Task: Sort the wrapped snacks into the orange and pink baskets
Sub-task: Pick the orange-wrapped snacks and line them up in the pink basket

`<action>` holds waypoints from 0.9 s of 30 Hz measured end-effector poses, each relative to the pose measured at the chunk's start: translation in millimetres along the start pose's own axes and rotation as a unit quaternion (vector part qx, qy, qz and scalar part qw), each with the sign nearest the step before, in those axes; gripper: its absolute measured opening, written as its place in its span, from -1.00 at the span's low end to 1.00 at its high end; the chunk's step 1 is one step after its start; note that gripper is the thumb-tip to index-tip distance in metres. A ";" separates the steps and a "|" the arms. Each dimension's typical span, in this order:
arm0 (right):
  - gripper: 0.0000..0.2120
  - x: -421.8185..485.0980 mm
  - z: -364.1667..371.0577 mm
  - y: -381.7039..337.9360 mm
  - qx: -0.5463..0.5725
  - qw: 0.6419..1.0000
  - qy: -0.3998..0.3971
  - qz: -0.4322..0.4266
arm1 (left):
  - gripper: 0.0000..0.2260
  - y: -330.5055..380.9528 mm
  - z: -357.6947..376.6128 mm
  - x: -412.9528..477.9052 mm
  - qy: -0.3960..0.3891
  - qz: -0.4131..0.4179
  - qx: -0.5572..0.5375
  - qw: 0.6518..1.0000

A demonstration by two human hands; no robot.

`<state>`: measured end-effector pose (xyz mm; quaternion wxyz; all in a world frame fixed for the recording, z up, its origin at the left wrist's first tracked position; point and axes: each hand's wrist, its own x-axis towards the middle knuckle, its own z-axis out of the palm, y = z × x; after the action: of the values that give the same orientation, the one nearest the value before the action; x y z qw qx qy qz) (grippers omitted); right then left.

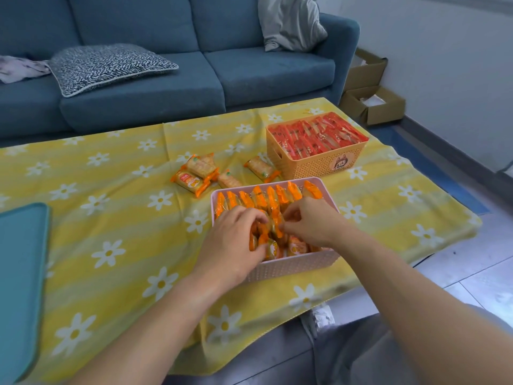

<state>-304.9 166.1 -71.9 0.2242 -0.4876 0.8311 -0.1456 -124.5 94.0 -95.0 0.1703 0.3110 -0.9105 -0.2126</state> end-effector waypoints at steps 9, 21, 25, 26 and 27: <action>-0.68 8.6 -7.9 18.6 -0.072 0.997 -0.006 0.008 | -0.55 1.7 1.5 2.3 -0.090 0.068 0.132 0.985; -0.55 7.7 -1.6 7.0 -0.257 0.963 -0.077 -0.016 | -0.64 0.4 -0.4 2.6 -0.108 0.053 0.116 0.986; -0.73 2.9 -23.9 10.1 -0.252 0.966 -0.013 -0.051 | -0.64 1.6 -0.6 3.7 -0.111 0.051 0.116 0.986; -0.73 1.9 -29.0 12.0 -0.240 0.969 -0.005 -0.058 | -0.64 1.8 -0.9 3.9 -0.111 0.049 0.114 0.986; -0.75 0.5 -34.0 14.7 -0.225 0.972 0.001 -0.062 | -0.65 2.1 -1.0 4.1 -0.110 0.048 0.112 0.986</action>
<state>-333.6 173.6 -49.6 0.0989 -0.5760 0.8108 0.0313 -128.2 92.6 -92.3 0.0435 0.2589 -0.9556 -0.1340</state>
